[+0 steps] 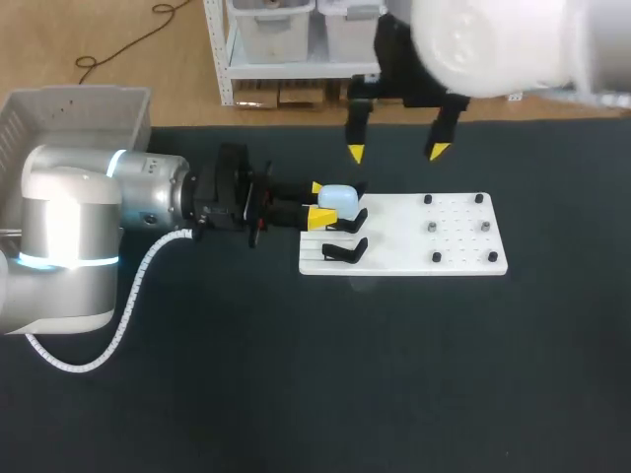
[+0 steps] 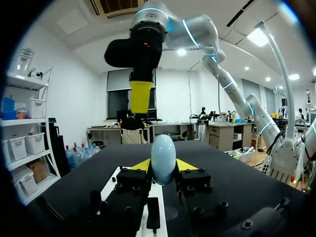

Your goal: Pick up each earbud case from the left stands, insert the matching earbuds, close the lid, and place the case in the box.

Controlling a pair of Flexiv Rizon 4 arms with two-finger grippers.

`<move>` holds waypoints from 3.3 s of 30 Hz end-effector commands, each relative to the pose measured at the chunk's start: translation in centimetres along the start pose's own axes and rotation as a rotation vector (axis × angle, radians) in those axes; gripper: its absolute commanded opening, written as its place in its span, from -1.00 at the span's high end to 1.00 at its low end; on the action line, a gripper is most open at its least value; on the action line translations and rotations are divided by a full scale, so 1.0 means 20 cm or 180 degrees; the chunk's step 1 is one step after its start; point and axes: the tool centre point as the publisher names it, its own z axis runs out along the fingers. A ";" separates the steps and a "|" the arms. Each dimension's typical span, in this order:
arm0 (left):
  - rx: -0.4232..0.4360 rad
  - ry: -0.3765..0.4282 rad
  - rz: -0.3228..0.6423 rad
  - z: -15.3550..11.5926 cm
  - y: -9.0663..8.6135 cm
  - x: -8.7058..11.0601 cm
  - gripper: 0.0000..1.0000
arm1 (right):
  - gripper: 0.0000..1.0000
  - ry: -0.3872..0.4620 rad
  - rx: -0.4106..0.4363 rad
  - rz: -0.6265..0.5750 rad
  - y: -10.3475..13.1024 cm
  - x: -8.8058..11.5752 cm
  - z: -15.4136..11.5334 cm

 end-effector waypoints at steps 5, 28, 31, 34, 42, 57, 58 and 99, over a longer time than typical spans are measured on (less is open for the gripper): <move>0.0004 0.0000 0.0000 0.00 0.00 0.00 1.00 | -1.00 -0.0780 -0.0232 0.0052 -0.14 0.22 -0.08; -0.0922 0.0625 0.0539 -0.53 0.02 -0.44 1.00 | -1.00 -0.0866 -0.0341 0.0137 -0.24 0.24 -0.10; -0.1154 0.0781 0.0645 -0.64 0.04 -0.50 1.00 | -1.00 -0.0866 -0.0341 0.0137 -0.24 0.24 -0.10; -0.1362 0.0874 0.0700 -0.74 0.08 -0.54 1.00 | -1.00 -0.0866 -0.0341 0.0137 -0.24 0.24 -0.10; -0.2095 0.1291 0.0580 -1.16 0.21 -0.48 1.00 | -1.00 -0.0866 -0.0341 0.0137 -0.24 0.24 -0.10; -0.3155 0.1757 0.0109 -1.83 0.32 -0.17 1.00 | -1.00 -0.0866 -0.0341 0.0137 -0.24 0.24 -0.10; -0.3200 0.1758 0.0080 -1.87 0.33 -0.15 1.00 | -1.00 -0.0866 -0.0341 0.0137 -0.24 0.24 -0.10; -0.3189 0.1875 0.0059 -2.14 0.42 -0.05 -1.00 | -1.00 -0.0866 -0.0341 0.0137 -0.24 0.24 -0.10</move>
